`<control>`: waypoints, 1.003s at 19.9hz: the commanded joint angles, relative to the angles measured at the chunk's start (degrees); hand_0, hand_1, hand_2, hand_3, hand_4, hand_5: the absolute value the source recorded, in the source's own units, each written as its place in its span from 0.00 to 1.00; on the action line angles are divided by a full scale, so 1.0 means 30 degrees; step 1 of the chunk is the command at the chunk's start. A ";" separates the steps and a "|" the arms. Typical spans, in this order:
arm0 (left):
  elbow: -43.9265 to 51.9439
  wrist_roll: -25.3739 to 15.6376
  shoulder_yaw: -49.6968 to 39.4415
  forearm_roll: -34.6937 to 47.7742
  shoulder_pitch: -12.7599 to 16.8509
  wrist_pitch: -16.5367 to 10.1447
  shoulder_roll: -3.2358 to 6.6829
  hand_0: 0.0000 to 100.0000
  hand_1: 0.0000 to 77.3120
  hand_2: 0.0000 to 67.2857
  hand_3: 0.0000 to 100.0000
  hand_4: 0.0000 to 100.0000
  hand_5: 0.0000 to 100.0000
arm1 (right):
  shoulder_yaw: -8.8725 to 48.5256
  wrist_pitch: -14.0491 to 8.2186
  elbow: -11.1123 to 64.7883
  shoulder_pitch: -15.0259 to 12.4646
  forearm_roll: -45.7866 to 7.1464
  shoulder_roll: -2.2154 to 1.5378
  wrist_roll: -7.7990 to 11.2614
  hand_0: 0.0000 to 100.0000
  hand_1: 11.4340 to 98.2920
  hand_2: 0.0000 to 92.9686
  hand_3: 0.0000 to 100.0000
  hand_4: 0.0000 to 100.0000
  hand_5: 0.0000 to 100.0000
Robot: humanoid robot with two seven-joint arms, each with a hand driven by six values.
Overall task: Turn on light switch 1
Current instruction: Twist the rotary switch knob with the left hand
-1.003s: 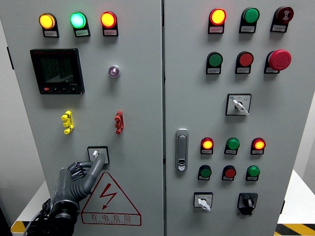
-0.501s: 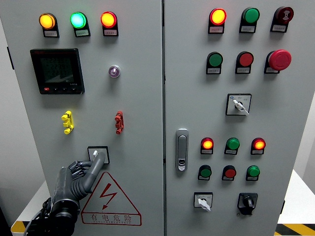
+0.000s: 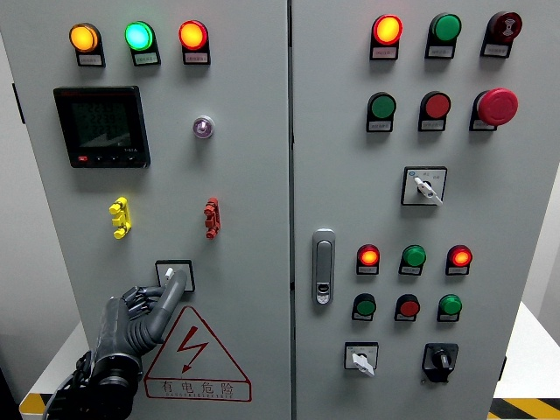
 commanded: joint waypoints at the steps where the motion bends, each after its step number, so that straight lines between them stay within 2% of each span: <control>1: 0.0196 0.0001 0.0000 0.0000 -0.0127 -0.0001 0.0024 0.05 0.64 0.83 0.85 1.00 0.87 | 0.0000 0.0000 0.0000 -0.0004 0.0000 0.0001 -0.0025 0.00 0.13 0.00 0.11 0.23 0.15; 13: 0.0255 0.0001 0.0000 0.0000 -0.0215 -0.0001 -0.0006 0.36 0.62 0.84 0.84 1.00 0.88 | 0.0000 0.0000 0.0000 0.0025 0.0000 0.0001 0.0004 0.00 0.13 0.00 0.11 0.23 0.15; 20: 0.0284 0.0001 0.0029 0.0000 -0.0303 -0.0001 -0.0006 0.44 0.61 0.84 0.84 1.00 0.88 | 0.0000 0.0000 0.0000 -0.0004 0.0000 0.0001 0.0004 0.00 0.13 0.00 0.11 0.23 0.15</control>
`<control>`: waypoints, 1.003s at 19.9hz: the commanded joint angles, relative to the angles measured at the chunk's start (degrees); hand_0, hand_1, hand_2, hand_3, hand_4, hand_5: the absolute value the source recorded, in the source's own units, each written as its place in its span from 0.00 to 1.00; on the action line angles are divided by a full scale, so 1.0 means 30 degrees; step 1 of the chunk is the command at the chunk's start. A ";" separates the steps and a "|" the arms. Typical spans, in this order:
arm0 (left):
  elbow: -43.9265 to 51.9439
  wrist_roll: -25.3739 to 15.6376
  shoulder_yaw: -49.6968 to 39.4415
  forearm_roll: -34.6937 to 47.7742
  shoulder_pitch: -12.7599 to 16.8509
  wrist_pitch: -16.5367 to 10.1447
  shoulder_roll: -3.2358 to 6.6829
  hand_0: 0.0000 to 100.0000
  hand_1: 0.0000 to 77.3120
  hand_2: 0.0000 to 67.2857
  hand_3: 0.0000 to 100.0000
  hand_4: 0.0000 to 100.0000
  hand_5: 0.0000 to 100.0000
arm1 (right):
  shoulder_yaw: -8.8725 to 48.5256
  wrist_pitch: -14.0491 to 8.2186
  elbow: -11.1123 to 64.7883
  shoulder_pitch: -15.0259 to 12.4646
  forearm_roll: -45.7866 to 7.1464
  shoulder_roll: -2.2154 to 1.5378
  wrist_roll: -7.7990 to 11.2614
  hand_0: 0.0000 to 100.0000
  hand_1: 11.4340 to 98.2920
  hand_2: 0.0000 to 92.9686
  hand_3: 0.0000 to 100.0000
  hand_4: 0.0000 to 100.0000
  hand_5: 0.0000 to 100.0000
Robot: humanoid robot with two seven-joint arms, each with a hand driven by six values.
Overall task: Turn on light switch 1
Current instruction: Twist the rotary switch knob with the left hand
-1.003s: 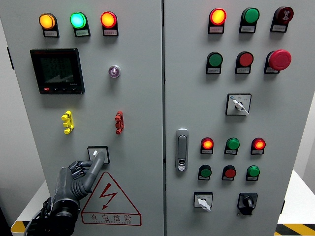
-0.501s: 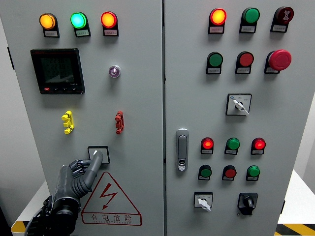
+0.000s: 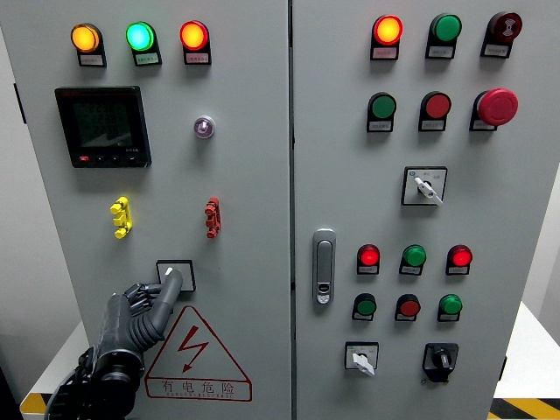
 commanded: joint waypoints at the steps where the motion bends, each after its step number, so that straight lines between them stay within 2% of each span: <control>1: 0.0115 0.0001 -0.0001 0.0000 -0.0014 0.0000 0.0001 0.45 0.61 0.84 0.84 1.00 0.88 | 0.0000 0.0000 0.0000 -0.0003 0.0000 0.0000 0.0009 0.00 0.13 0.00 0.11 0.23 0.15; 11: 0.0204 0.0001 -0.0001 0.0000 -0.0073 0.0000 0.0001 0.54 0.57 0.84 0.84 1.00 0.88 | 0.0000 0.0000 0.0000 -0.0003 0.0000 0.0000 0.0009 0.00 0.13 0.00 0.11 0.23 0.15; 20: 0.0204 0.0001 -0.0001 -0.0030 -0.0190 0.0000 -0.0028 0.67 0.54 0.85 0.84 1.00 0.88 | 0.0000 0.0000 0.0000 0.0026 0.0000 0.0000 -0.0020 0.00 0.13 0.00 0.11 0.23 0.15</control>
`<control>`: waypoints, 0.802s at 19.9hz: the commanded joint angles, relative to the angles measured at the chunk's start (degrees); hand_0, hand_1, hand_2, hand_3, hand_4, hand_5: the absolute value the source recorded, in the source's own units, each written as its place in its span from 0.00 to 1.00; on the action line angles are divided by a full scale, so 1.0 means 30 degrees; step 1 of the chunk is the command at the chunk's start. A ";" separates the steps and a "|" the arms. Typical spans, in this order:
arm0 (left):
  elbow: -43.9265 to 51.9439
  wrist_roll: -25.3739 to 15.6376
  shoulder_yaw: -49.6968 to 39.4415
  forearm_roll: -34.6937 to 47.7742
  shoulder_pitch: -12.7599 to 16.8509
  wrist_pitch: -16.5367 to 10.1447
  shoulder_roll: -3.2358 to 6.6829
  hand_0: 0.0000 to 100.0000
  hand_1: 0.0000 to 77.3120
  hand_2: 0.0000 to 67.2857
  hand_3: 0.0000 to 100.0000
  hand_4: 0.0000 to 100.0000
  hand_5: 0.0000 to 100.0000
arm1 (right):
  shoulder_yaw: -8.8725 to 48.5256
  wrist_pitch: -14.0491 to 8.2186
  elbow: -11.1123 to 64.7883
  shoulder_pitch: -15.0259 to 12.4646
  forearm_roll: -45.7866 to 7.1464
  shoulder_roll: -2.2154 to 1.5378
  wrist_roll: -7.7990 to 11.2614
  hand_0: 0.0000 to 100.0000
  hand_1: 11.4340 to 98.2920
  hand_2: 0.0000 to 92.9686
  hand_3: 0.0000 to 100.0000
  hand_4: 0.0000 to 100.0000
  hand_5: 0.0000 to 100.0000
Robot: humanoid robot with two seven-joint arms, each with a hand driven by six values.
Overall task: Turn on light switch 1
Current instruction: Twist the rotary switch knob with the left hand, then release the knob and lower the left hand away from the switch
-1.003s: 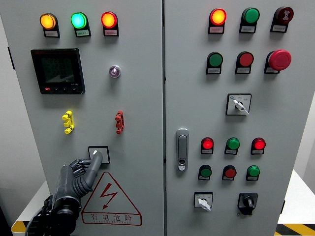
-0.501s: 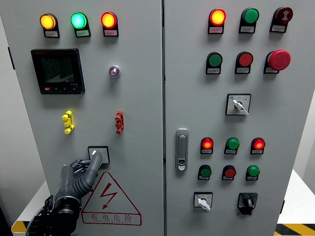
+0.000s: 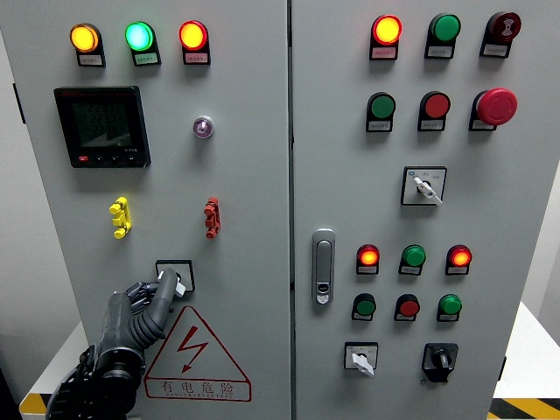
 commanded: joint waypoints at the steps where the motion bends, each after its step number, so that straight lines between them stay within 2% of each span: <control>1: -0.0006 -0.0002 0.0023 -0.0001 0.0003 0.0001 -0.0016 0.69 0.54 0.85 0.84 1.00 0.88 | 0.0000 0.0000 0.0000 -0.0001 0.0000 0.0000 0.0019 0.00 0.13 0.00 0.11 0.23 0.15; 4: -0.0006 -0.0002 -0.0006 -0.0001 0.0003 0.0001 -0.0016 0.72 0.53 0.85 0.84 1.00 0.88 | 0.0000 0.0000 0.0000 -0.0002 0.0000 0.0029 -0.0010 0.00 0.13 0.00 0.11 0.23 0.15; 6: -0.0006 -0.0002 -0.0006 -0.0001 0.0003 0.0030 -0.0016 0.74 0.52 0.85 0.84 1.00 0.88 | 0.0000 0.0000 0.0000 -0.0002 0.0000 0.0000 -0.0010 0.00 0.13 0.00 0.11 0.23 0.15; 7: -0.0006 -0.0002 0.0023 -0.0001 0.0003 0.0175 -0.0016 0.78 0.48 0.85 0.84 1.00 0.88 | 0.0000 0.0000 0.0000 0.0028 0.0000 0.0000 0.0019 0.00 0.13 0.00 0.11 0.23 0.15; 9: -0.0006 -0.0031 0.0023 -0.0001 0.0003 0.0235 -0.0016 0.78 0.46 0.85 0.84 1.00 0.87 | 0.0000 0.0000 0.0000 -0.0001 0.0000 0.0000 0.0019 0.00 0.13 0.00 0.11 0.23 0.15; 16: -0.0006 -0.0031 0.0053 -0.0001 0.0062 0.0235 -0.0045 0.53 0.53 0.85 0.84 1.00 0.86 | 0.0000 0.0000 0.0000 -0.0002 0.0000 0.0000 0.0019 0.00 0.13 0.00 0.11 0.23 0.15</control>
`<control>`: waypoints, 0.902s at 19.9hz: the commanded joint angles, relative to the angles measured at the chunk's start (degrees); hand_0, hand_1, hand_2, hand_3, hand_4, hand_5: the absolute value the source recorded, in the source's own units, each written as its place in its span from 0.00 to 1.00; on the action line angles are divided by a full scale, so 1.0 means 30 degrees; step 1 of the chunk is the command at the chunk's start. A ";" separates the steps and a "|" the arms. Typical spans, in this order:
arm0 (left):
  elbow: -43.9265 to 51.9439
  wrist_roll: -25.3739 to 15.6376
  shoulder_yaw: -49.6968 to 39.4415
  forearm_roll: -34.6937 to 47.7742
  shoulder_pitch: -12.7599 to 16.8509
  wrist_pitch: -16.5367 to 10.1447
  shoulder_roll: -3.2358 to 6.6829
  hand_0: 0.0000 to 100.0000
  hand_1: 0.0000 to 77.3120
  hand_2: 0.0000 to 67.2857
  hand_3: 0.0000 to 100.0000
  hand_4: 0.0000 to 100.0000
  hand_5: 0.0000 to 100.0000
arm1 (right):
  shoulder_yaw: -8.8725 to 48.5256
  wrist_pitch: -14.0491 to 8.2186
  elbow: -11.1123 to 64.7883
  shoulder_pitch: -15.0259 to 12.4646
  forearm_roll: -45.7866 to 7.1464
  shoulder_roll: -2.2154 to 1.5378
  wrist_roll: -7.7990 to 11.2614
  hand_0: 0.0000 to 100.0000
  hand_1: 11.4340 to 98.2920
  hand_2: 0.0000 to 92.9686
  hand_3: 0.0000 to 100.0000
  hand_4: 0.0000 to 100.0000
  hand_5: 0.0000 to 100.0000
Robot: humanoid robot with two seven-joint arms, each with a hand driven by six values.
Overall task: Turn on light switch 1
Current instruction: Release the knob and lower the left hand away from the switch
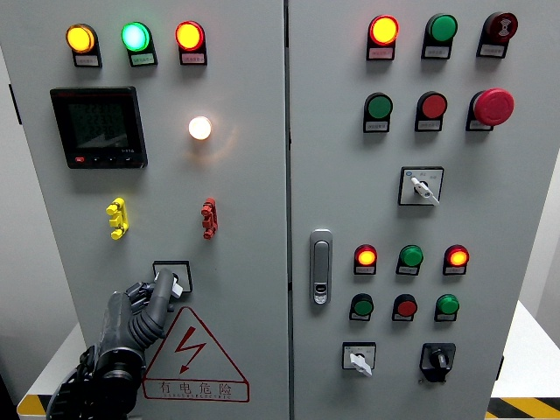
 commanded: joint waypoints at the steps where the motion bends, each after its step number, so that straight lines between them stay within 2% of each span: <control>1: -0.0026 0.0001 0.0006 0.0001 0.0072 -0.0001 -0.0017 0.49 0.55 0.85 0.84 1.00 0.86 | 0.0000 0.0000 0.0000 -0.0001 0.0000 0.0001 -0.0023 0.00 0.13 0.00 0.11 0.23 0.15; 7: -0.0026 0.0001 0.0006 -0.0029 0.0161 -0.0001 -0.0017 0.38 0.58 0.85 0.84 1.00 0.86 | 0.0000 0.0000 0.0000 0.0000 0.0000 0.0001 0.0006 0.00 0.13 0.00 0.11 0.23 0.15; 10: -0.0056 -0.0028 0.0123 -0.0029 0.0161 -0.0001 -0.0046 0.24 0.59 0.85 0.84 1.00 0.86 | 0.0000 0.0000 0.0000 -0.0001 0.0000 0.0001 0.0006 0.00 0.13 0.00 0.11 0.23 0.15; 12: -0.0056 -0.0028 0.0152 -0.0029 0.0161 -0.0001 -0.0046 0.04 0.61 0.85 0.84 1.00 0.86 | 0.0000 0.0000 0.0000 0.0000 0.0000 0.0001 0.0006 0.00 0.13 0.00 0.11 0.23 0.15; 13: -0.0085 -0.0028 0.0153 -0.0029 0.0161 -0.0001 -0.0017 0.00 0.61 0.85 0.84 1.00 0.86 | 0.0000 0.0000 0.0000 -0.0001 0.0000 0.0001 0.0006 0.00 0.13 0.00 0.11 0.23 0.15; 18: -0.0085 -0.0028 0.0182 -0.0029 0.0161 -0.0001 -0.0046 0.00 0.63 0.85 0.84 1.00 0.86 | 0.0000 0.0000 0.0000 -0.0001 0.0000 0.0001 0.0006 0.00 0.13 0.00 0.11 0.23 0.15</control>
